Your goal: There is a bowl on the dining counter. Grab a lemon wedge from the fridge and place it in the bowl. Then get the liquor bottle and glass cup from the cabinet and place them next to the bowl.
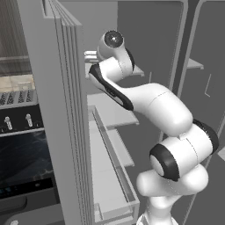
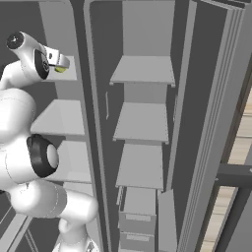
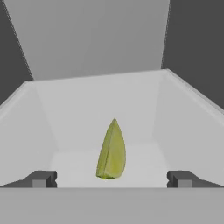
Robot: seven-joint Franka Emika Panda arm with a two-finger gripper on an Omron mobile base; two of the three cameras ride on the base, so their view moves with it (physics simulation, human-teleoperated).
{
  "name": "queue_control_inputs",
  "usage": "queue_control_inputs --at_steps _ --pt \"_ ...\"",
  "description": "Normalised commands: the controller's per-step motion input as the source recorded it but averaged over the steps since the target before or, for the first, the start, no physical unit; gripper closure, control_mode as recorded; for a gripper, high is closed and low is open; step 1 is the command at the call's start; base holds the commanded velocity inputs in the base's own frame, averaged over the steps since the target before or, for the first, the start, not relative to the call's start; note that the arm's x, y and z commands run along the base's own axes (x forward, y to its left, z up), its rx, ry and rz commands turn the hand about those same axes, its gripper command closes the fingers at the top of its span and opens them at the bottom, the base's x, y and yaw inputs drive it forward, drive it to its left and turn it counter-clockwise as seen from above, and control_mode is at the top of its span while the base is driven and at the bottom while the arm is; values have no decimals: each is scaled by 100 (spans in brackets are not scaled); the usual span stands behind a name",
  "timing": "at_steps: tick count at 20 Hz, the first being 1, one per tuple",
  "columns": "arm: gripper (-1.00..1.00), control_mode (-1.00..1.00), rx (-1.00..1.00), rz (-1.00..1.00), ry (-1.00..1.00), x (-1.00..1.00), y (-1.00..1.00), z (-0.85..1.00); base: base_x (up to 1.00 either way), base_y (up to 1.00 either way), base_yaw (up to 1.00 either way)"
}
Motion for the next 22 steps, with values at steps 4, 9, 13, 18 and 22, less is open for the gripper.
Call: queue_control_inputs --at_steps 4,9,13,18,22 --pt "-100 -100 0 -2 3 18 5 -12 0 0 0" --pt "-100 -100 0 -1 2 16 0 -11 0 0 0" --pt "-100 -100 0 0 2 16 0 -13 0 0 0" --pt "-100 -100 0 0 2 14 0 -16 0 0 0" --pt "-100 -100 0 0 4 10 0 -25 0 0 0"
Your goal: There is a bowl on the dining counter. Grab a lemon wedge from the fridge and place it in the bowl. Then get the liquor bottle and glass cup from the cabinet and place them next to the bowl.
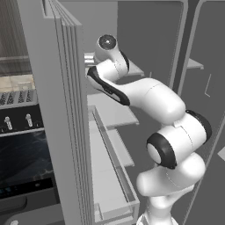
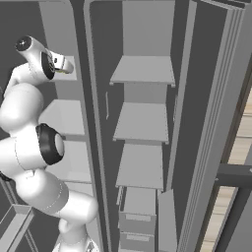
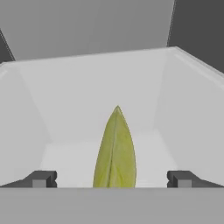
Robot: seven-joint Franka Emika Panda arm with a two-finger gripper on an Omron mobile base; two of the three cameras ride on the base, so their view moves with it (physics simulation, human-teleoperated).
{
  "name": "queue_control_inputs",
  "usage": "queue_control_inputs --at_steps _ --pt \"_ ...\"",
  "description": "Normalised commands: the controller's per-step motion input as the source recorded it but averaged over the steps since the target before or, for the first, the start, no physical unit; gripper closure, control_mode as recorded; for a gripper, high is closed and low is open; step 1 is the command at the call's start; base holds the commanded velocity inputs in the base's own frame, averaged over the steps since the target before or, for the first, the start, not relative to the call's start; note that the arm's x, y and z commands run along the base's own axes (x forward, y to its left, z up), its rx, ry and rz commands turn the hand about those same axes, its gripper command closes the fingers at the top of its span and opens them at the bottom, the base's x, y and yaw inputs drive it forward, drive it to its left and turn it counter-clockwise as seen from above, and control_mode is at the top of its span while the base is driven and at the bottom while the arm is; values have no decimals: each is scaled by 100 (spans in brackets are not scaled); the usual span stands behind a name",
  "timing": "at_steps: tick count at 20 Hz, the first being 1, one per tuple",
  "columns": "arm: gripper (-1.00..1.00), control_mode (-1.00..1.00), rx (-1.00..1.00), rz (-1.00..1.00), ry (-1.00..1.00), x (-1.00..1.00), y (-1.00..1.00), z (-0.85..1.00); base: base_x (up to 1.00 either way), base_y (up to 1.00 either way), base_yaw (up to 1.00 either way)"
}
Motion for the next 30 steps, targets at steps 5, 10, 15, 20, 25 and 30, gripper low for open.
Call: queue_control_inputs --at_steps 5,10,15,20,25,30 --pt "100 -100 0 0 4 7 0 -26 0 0 0" --pt "100 -100 0 0 4 7 0 -20 0 0 0" --pt "100 -100 0 0 3 8 0 -14 0 0 0" --pt "100 -100 0 0 5 9 0 -14 0 0 0" --pt "100 -100 0 0 4 9 0 -4 0 0 0" --pt "100 -100 0 0 0 0 0 0 0 0 0"
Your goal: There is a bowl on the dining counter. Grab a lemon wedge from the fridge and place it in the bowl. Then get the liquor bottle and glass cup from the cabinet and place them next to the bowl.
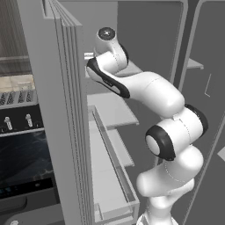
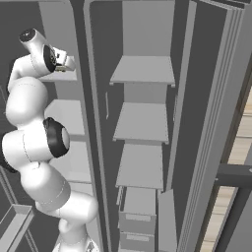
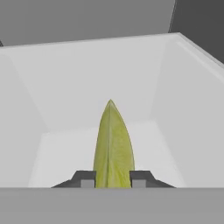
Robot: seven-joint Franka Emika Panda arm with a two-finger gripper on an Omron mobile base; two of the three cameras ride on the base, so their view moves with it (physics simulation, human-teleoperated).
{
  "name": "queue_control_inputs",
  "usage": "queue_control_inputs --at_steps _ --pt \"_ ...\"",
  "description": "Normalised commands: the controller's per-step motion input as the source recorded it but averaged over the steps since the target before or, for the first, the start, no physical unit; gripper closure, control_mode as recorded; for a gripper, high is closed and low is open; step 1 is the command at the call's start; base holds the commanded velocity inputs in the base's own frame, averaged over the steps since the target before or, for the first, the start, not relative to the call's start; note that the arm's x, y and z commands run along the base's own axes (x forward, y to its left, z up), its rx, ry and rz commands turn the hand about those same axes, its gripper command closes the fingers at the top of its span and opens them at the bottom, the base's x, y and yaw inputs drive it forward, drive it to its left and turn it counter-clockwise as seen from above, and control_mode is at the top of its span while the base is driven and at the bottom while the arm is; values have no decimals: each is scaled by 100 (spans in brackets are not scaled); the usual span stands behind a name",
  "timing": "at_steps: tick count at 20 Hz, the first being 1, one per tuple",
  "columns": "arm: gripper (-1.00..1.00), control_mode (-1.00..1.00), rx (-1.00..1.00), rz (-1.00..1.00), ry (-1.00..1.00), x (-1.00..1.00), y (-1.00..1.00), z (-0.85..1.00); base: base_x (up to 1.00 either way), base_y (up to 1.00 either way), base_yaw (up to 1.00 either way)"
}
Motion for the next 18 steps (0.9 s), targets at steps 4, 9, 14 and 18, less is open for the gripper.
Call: queue_control_inputs --at_steps 4,9,14,18 --pt "100 -100 0 0 0 0 0 0 0 0 0" --pt "100 -100 0 0 -4 -9 0 0 0 0 0" --pt "100 -100 0 -4 -11 -55 -2 1 0 0 0" --pt "100 -100 0 -3 -26 -93 -10 22 0 0 0"
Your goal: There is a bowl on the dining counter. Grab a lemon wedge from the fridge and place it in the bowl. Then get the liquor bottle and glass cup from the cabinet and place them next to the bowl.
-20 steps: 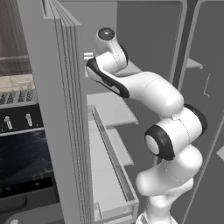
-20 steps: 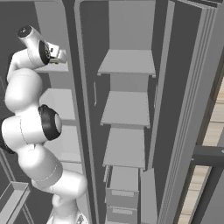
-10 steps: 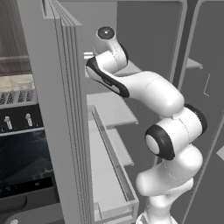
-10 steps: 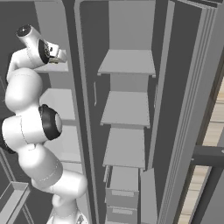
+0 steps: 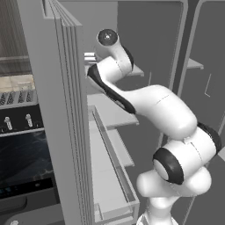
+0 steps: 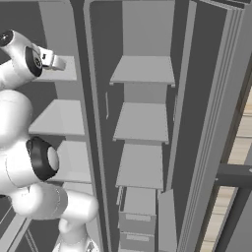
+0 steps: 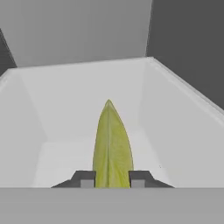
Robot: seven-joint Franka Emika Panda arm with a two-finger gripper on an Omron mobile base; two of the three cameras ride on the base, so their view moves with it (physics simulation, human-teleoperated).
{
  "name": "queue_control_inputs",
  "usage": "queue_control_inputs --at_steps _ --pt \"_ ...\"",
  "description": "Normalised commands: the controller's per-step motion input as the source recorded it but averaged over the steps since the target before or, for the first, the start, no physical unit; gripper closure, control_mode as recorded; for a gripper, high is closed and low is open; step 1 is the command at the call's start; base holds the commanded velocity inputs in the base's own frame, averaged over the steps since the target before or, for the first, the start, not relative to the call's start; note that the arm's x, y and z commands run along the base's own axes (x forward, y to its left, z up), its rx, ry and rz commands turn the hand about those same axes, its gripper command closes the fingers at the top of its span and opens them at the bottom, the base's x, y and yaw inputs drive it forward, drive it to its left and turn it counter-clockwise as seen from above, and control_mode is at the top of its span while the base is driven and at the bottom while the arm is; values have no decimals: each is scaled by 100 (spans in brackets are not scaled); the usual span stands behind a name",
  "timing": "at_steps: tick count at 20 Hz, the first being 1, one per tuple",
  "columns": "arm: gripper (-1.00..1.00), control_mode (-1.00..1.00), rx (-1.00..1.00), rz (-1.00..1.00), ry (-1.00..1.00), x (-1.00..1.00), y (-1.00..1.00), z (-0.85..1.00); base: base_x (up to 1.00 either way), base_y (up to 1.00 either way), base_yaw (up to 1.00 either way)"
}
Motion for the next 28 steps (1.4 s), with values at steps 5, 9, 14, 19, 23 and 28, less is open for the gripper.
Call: queue_control_inputs --at_steps 5,9,14,19,23,28 --pt "100 -100 0 -2 -25 -100 -25 47 0 0 0" --pt "100 -100 0 0 -15 -100 -37 49 0 0 0" --pt "100 -100 0 0 -5 -100 -36 53 0 0 0" --pt "100 -100 0 0 0 -100 -11 33 0 0 0" --pt "100 -100 0 0 4 -91 -3 14 0 0 0" --pt "100 -100 0 0 3 -81 -19 1 0 0 0"
